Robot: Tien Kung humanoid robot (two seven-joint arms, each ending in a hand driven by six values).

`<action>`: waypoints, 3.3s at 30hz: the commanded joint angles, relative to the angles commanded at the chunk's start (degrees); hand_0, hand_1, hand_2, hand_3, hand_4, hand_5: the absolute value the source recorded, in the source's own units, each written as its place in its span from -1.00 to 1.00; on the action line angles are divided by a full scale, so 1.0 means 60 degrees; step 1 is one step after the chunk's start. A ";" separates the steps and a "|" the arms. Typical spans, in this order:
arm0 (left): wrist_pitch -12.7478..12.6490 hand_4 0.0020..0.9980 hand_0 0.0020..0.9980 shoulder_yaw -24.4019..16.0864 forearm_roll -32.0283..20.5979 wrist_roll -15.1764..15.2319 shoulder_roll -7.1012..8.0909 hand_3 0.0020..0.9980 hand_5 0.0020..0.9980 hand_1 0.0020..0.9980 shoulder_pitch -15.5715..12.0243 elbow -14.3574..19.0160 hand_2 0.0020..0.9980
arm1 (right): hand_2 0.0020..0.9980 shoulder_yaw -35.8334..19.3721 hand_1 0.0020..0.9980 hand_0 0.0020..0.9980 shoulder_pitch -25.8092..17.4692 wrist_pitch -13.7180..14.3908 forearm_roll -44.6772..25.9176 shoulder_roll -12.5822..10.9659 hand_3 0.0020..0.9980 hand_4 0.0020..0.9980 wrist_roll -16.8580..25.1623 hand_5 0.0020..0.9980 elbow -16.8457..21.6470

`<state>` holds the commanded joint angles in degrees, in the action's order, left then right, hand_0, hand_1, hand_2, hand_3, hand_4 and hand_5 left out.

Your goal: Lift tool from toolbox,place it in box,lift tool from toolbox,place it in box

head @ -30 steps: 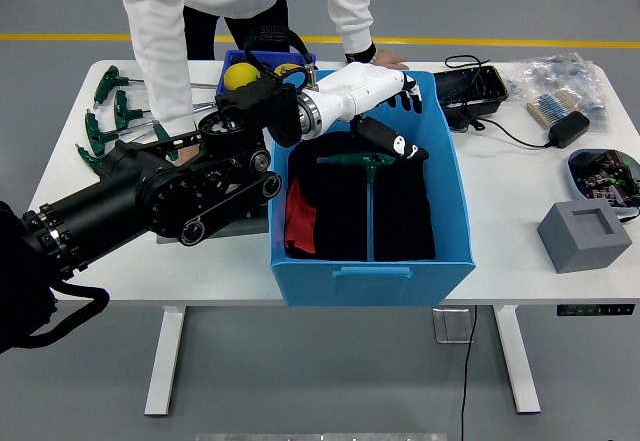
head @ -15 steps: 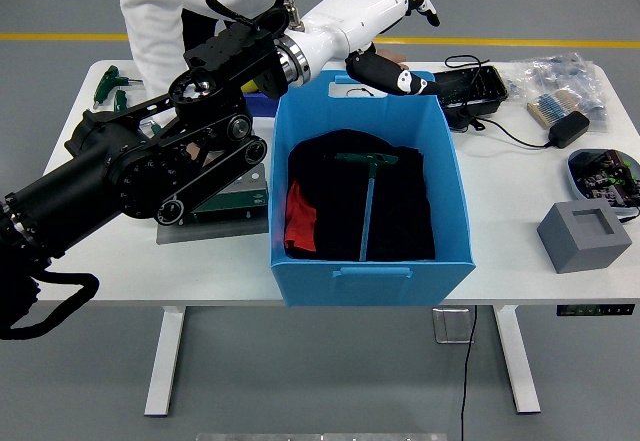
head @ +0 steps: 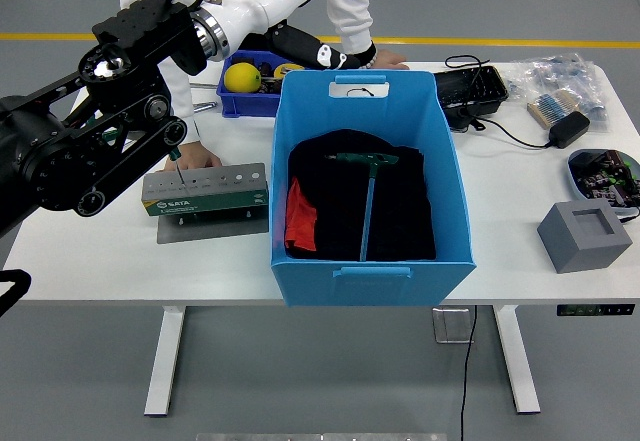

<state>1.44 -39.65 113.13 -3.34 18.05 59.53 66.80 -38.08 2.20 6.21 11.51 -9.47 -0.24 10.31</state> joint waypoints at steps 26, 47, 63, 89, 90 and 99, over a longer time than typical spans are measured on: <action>0.1592 0.93 0.51 0.3092 0.0441 -0.0173 0.1284 -0.06 0.39 0.26 -0.0047 -0.1711 0.19 | 0.60 -0.0257 0.54 0.52 -0.0077 0.0090 0.0217 0.0099 0.37 0.84 -0.0065 0.53 0.0000; 0.1933 0.86 0.54 0.3642 0.0456 -0.0309 0.1318 -0.22 0.34 0.19 -0.0082 -0.2201 0.02 | 0.60 -0.0352 0.53 0.52 0.0006 0.0104 0.0316 0.0070 0.36 0.83 -0.0076 0.53 0.0000; 0.2458 0.84 0.51 0.3627 0.0333 -0.0660 0.1292 -0.25 0.37 0.12 -0.0013 -0.1950 -0.11 | 0.59 -0.0493 0.52 0.52 0.0013 0.0131 0.0458 0.0089 0.36 0.83 -0.0100 0.53 0.0000; 0.2592 0.86 0.48 0.3846 0.0186 -0.0649 0.1226 -0.32 0.45 -0.02 -0.0032 -0.2128 -0.23 | 0.59 -0.0429 0.52 0.51 0.0019 0.0144 0.0411 0.0073 0.35 0.83 -0.0089 0.53 0.0000; 0.2596 0.86 0.48 0.3844 0.0188 -0.0648 0.1224 -0.32 0.45 -0.02 -0.0035 -0.2132 -0.23 | 0.59 -0.0421 0.52 0.51 0.0014 0.0144 0.0403 0.0073 0.35 0.83 -0.0088 0.53 0.0000; 0.2621 0.86 0.31 0.3860 0.0204 -0.0583 0.1189 -0.47 0.49 -0.36 -0.0066 -0.2243 -0.49 | 0.59 -0.0380 0.52 0.51 -0.0038 0.0149 0.0403 0.0087 0.35 0.83 -0.0103 0.52 0.0000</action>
<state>17.16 -16.50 114.35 -6.83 25.19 59.13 53.35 -40.36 1.98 7.11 13.93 -8.94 -0.85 10.31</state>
